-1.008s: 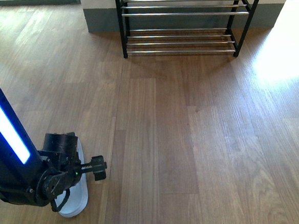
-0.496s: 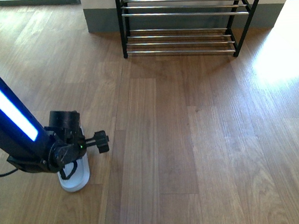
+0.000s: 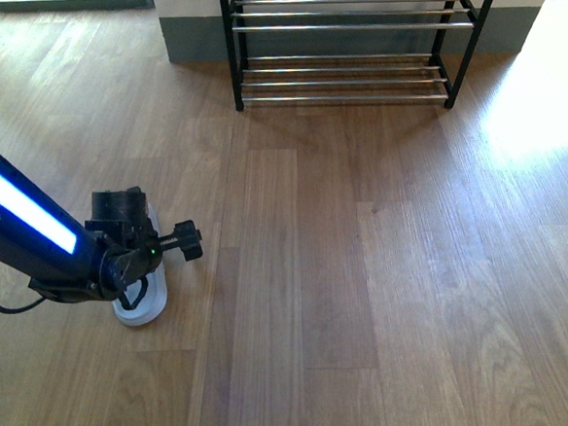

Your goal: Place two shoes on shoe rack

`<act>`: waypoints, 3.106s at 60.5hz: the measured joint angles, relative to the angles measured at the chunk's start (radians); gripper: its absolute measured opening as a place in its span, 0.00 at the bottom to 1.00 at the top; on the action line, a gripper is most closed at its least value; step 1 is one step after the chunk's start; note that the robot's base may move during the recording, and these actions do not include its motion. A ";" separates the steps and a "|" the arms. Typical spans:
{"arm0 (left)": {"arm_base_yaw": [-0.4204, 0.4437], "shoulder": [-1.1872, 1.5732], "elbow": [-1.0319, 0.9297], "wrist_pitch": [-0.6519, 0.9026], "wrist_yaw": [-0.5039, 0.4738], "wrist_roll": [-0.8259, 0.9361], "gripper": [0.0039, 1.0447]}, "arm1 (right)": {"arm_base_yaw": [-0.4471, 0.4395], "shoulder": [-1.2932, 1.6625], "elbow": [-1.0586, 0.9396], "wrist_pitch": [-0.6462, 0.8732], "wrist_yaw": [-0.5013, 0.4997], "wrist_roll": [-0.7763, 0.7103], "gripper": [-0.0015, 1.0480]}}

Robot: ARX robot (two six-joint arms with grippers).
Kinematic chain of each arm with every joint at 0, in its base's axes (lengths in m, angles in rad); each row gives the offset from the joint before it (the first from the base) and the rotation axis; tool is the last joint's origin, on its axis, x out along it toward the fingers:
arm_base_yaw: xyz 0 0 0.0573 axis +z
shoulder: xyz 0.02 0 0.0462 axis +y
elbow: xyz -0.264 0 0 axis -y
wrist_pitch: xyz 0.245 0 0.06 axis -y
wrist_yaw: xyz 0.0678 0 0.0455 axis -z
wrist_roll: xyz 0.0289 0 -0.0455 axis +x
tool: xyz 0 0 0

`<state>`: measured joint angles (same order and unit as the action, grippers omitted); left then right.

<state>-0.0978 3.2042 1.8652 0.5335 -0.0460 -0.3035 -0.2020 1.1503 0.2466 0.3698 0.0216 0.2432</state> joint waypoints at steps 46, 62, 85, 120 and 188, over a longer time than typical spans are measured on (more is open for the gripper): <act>0.050 0.085 0.177 -0.023 0.091 0.184 0.16 | 0.000 0.000 0.000 0.000 0.000 0.000 0.01; 0.066 0.025 0.040 0.069 0.181 0.307 0.10 | 0.000 0.000 0.000 0.000 0.000 0.000 0.01; 0.073 -0.257 -0.351 0.206 0.227 0.384 0.02 | 0.000 0.000 0.000 0.000 0.000 0.000 0.01; -0.110 -1.471 -1.344 0.133 -0.051 0.406 0.02 | 0.002 0.000 0.000 0.000 -0.003 0.000 0.01; -0.259 -2.296 -1.552 -0.318 -0.399 0.366 0.02 | 0.002 0.000 0.000 0.000 0.000 0.000 0.01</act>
<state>-0.3573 0.9081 0.3130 0.2153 -0.4454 0.0628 -0.2005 1.1500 0.2466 0.3698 0.0216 0.2432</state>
